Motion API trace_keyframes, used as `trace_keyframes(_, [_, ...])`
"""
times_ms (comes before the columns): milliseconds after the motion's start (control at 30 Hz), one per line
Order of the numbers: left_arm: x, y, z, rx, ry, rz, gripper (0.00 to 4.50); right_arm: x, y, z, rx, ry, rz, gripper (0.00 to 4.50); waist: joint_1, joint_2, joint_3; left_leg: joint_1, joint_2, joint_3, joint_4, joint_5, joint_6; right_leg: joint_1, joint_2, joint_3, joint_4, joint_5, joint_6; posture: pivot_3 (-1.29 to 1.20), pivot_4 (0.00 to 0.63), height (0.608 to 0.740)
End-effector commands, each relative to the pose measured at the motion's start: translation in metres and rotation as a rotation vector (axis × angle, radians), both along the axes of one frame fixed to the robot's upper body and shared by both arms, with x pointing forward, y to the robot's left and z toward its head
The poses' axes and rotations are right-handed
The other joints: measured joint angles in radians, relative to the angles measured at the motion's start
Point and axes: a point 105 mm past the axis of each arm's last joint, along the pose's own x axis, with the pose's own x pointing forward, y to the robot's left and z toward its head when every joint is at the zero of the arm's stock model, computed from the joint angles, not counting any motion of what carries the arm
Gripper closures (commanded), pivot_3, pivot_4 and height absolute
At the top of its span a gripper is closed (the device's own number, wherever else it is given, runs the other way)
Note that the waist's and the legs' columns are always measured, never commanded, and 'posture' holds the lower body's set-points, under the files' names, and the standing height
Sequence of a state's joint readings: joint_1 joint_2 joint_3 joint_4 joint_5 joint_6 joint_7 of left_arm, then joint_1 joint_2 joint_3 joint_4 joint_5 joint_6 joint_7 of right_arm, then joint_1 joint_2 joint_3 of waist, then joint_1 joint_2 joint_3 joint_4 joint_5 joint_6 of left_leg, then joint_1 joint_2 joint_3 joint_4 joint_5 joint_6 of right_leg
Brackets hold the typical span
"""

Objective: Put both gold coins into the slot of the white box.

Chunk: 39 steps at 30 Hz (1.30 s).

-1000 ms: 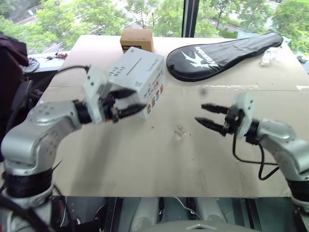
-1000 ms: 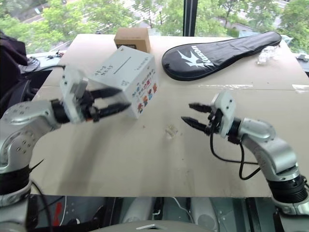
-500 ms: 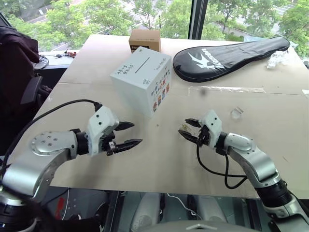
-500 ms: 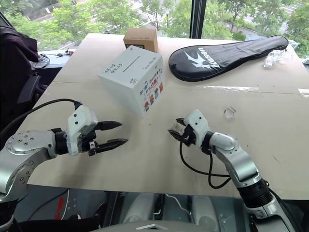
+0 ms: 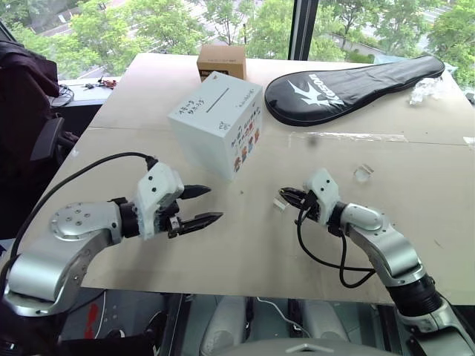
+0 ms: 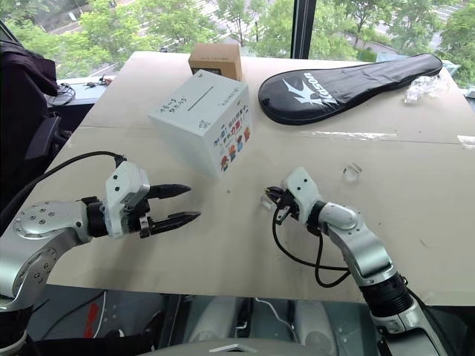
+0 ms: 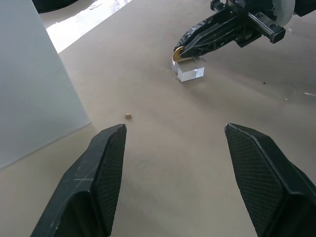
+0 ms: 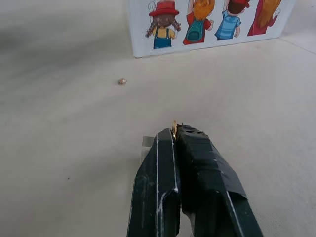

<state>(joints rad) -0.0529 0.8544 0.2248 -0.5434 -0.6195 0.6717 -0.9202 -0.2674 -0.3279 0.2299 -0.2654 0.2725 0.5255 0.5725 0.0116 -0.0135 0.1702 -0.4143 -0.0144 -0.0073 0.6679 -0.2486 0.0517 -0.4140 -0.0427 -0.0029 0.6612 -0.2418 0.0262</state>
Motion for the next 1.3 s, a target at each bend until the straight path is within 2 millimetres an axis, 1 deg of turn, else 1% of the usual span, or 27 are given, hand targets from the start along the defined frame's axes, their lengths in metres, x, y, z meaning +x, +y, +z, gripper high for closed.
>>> trace_keyframes(33, [0.000, -0.013, 0.021, -0.187, -0.024, -0.019, 1.28, -0.006, 0.009, 0.049, 0.228, -0.042, 0.051, 4.41, 0.000, 0.000, 0.000, 0.000, 0.000, 0.000, 0.000, 0.000, 0.000, 0.000, 0.000, 0.000, 0.000, 0.000, 0.000, 0.00, 0.150, 0.740])
trace_keyframes(167, [0.005, -0.025, 0.047, -0.563, 0.012, -0.026, 1.28, -0.017, 0.019, 0.080, 0.462, 0.020, 0.126, 4.41, 0.001, -0.001, 0.000, 0.000, 0.000, -0.001, 0.001, 0.000, 0.000, 0.000, 0.000, -0.001, 0.000, 0.001, 0.001, 0.00, 0.150, 0.740])
trace_keyframes(300, [0.010, -0.033, 0.061, -0.849, 0.069, -0.024, 1.28, -0.023, 0.024, 0.103, 0.595, 0.055, 0.177, 4.41, 0.000, -0.001, -0.001, 0.000, 0.000, -0.002, 0.001, 0.000, 0.000, 0.001, 0.000, -0.001, 0.001, 0.001, 0.001, 0.00, 0.150, 0.740])
trace_keyframes(400, [0.012, -0.039, 0.075, -1.082, 0.091, -0.040, 1.28, -0.031, 0.026, 0.123, 0.713, 0.087, 0.244, 4.41, 0.000, -0.001, -0.001, 0.000, -0.001, -0.002, 0.001, 0.000, 0.000, 0.001, 0.000, -0.001, 0.002, 0.001, 0.001, 0.00, 0.150, 0.740])
trace_keyframes(533, [0.013, -0.052, 0.081, -1.248, 0.167, -0.062, 1.28, -0.035, 0.025, 0.139, 0.810, 0.119, 0.284, 4.41, 0.000, -0.001, -0.001, 0.000, -0.001, -0.002, 0.002, 0.000, 0.000, 0.001, 0.001, -0.001, 0.002, 0.001, 0.001, 0.00, 0.150, 0.740])
trace_keyframes(567, [0.013, -0.055, 0.082, -1.272, 0.181, -0.071, 1.28, -0.037, 0.025, 0.143, 0.835, 0.128, 0.301, 4.41, -0.001, -0.001, -0.001, 0.000, -0.001, -0.002, 0.002, 0.000, 0.000, 0.001, 0.001, -0.001, 0.002, 0.001, 0.001, 0.00, 0.150, 0.740])
trace_keyframes(600, [0.012, -0.059, 0.083, -1.291, 0.193, -0.082, 1.68, -0.038, 0.025, 0.146, 0.851, 0.135, 0.314, 4.50, -0.001, -0.001, -0.001, 0.000, -0.001, -0.001, 0.002, 0.000, 0.000, 0.001, 0.001, -0.001, 0.002, 0.001, 0.001, 0.00, 0.150, 0.740])
trace_keyframes(633, [0.012, -0.063, 0.082, -1.302, 0.210, -0.089, 1.82, -0.040, 0.025, 0.148, 0.861, 0.141, 0.330, 4.50, -0.001, -0.001, -0.001, 0.000, -0.001, -0.001, 0.002, 0.000, 0.000, 0.001, 0.002, -0.001, 0.002, 0.001, 0.001, 0.00, 0.150, 0.740])
trace_keyframes(667, [0.013, -0.066, 0.081, -1.301, 0.224, -0.091, 2.13, -0.042, 0.026, 0.149, 0.862, 0.147, 0.341, 4.50, -0.002, -0.001, -0.001, 0.000, -0.001, -0.001, 0.002, 0.000, 0.000, 0.001, 0.002, -0.001, 0.002, 0.001, 0.001, 0.00, 0.150, 0.740])
trace_keyframes(700, [0.013, -0.069, 0.079, -1.295, 0.237, -0.090, 2.53, -0.043, 0.026, 0.149, 0.860, 0.150, 0.347, 4.50, -0.002, -0.001, -0.001, 0.000, -0.001, -0.001, 0.002, 0.000, 0.001, 0.001, 0.002, -0.001, 0.002, 0.001, 0.001, 0.00, 0.150, 0.740])
trace_keyframes(1033, [0.014, -0.073, 0.075, -1.278, 0.285, -0.108, 2.53, -0.052, 0.032, 0.148, 0.834, 0.177, 0.402, 4.50, -0.022, -0.001, -0.001, 0.000, -0.001, -0.001, 0.002, 0.000, 0.001, 0.001, 0.005, 0.000, 0.002, 0.001, 0.001, 0.00, 0.150, 0.740])
trace_keyframes(1233, [0.012, -0.075, 0.075, -1.273, 0.301, -0.126, 2.53, -0.055, 0.036, 0.146, 0.815, 0.203, 0.406, 4.50, -0.023, -0.001, -0.001, 0.000, -0.001, -0.001, 0.002, 0.000, 0.001, 0.001, 0.005, 0.000, 0.002, 0.001, 0.001, 0.00, 0.150, 0.740])
trace_keyframes(1300, [0.010, -0.076, 0.075, -1.269, 0.308, -0.135, 3.06, -0.056, 0.036, 0.146, 0.809, 0.206, 0.407, 4.50, -0.023, -0.001, -0.001, 0.000, -0.001, -0.001, 0.002, 0.000, 0.001, 0.001, 0.005, 0.000, 0.002, 0.001, 0.001, 0.00, 0.150, 0.740])
